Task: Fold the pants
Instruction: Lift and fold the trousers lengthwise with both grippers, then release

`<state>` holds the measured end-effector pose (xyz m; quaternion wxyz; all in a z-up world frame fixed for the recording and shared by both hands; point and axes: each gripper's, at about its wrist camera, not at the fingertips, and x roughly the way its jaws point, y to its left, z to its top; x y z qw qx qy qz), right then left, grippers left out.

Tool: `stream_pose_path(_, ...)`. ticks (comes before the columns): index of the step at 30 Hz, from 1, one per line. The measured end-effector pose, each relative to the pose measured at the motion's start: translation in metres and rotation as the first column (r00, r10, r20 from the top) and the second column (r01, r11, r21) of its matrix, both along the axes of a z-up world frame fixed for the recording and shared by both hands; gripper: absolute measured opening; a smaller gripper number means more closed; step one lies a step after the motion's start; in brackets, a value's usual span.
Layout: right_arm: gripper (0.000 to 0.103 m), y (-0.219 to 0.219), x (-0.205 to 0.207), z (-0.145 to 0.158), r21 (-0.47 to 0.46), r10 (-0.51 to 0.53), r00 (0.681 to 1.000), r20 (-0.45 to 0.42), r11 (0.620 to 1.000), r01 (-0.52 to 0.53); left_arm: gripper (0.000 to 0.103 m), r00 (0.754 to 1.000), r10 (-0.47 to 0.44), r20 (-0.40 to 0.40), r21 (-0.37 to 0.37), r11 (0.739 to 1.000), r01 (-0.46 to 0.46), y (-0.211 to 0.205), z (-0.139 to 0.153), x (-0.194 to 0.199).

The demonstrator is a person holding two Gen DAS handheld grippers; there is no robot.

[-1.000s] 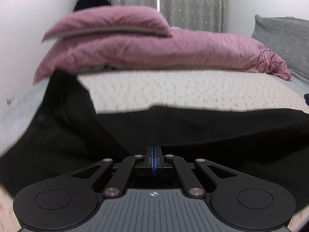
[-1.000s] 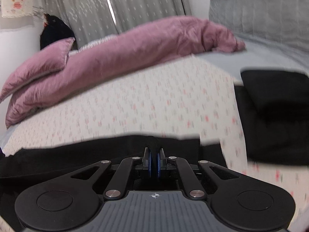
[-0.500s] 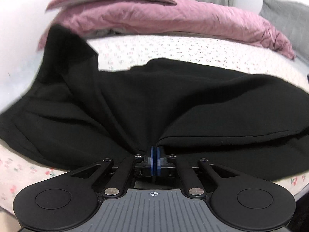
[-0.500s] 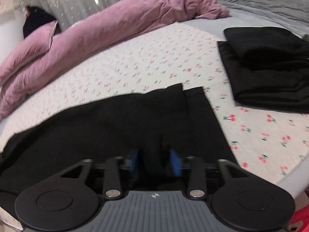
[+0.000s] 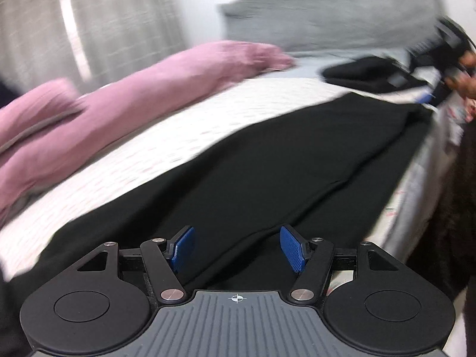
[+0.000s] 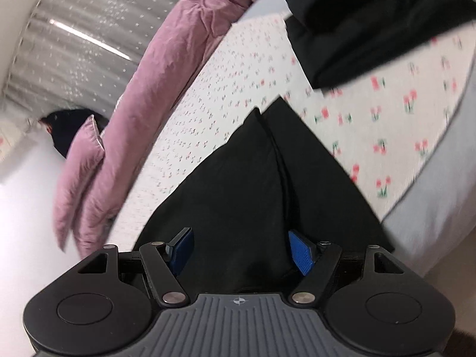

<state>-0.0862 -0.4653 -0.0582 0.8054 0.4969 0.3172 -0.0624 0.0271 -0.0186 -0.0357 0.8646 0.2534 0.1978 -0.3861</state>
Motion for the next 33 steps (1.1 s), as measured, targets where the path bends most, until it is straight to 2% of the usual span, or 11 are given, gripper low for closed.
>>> stream_pose_path(4, 0.069, -0.002, -0.002, -0.009, 0.042, -0.009, 1.0, -0.018, 0.999, 0.01, 0.064, 0.996, -0.088, -0.003, 0.062, 0.994, 0.088, -0.042, -0.015, 0.006)
stream_pose_path(7, 0.055, -0.001, 0.0, -0.011, 0.031, -0.004, 1.0, -0.024, 1.0, 0.005, 0.062, 0.996, -0.093, 0.001, 0.064, 0.994, 0.093, -0.062, -0.019, 0.01)
stream_pose_path(9, 0.027, 0.001, 0.004, -0.012, 0.008, 0.006, 0.999, -0.041, 1.0, -0.006, 0.059, 0.995, -0.099, -0.02, 0.049, 0.994, 0.099, -0.069, -0.019, 0.013)
stream_pose_path(11, 0.006, -0.001, 0.008, -0.016, -0.005, 0.013, 0.997, -0.07, 1.0, -0.013, 0.047, 0.993, -0.111, -0.039, 0.045, 0.993, 0.113, -0.074, -0.021, 0.014)
stream_pose_path(12, 0.006, -0.001, 0.009, -0.015, -0.016, 0.014, 0.997, -0.078, 1.0, -0.016, 0.042, 0.992, -0.118, -0.045, 0.047, 0.992, 0.12, -0.074, -0.022, 0.014)
stream_pose_path(14, 0.005, 0.001, 0.008, -0.011, -0.067, 0.019, 0.997, -0.079, 0.997, -0.024, 0.007, 0.989, -0.127, -0.075, 0.039, 0.991, 0.13, -0.074, -0.024, 0.012)
stream_pose_path(15, 0.005, 0.003, 0.008, -0.006, -0.113, 0.016, 0.996, -0.083, 0.993, -0.025, 0.002, 0.991, -0.1, -0.083, 0.033, 0.994, 0.104, -0.075, -0.024, 0.013)
stream_pose_path(17, 0.005, 0.003, 0.006, 0.002, -0.166, 0.017, 0.996, -0.085, 0.986, -0.031, 0.001, 0.996, -0.061, -0.059, 0.016, 0.998, 0.062, -0.076, -0.024, 0.011)
stream_pose_path(21, 0.005, 0.003, -0.003, 0.016, -0.245, 0.029, 0.994, -0.106, 0.968, -0.054, 0.001, 0.995, -0.084, -0.047, -0.042, 0.996, 0.082, -0.071, -0.009, -0.004)
stream_pose_path(28, 0.004, 0.003, -0.014, 0.018, -0.361, 0.033, 0.982, -0.186, 0.927, -0.099, 0.0, 0.979, -0.187, -0.079, -0.021, 0.982, 0.186, -0.072, -0.003, -0.034)
stream_pose_path(33, 0.004, -0.002, -0.016, 0.017, -0.383, 0.002, 0.98, -0.201, 0.92, -0.08, 0.0, 0.972, -0.21, -0.108, -0.022, 0.978, 0.209, -0.083, -0.01, -0.036)
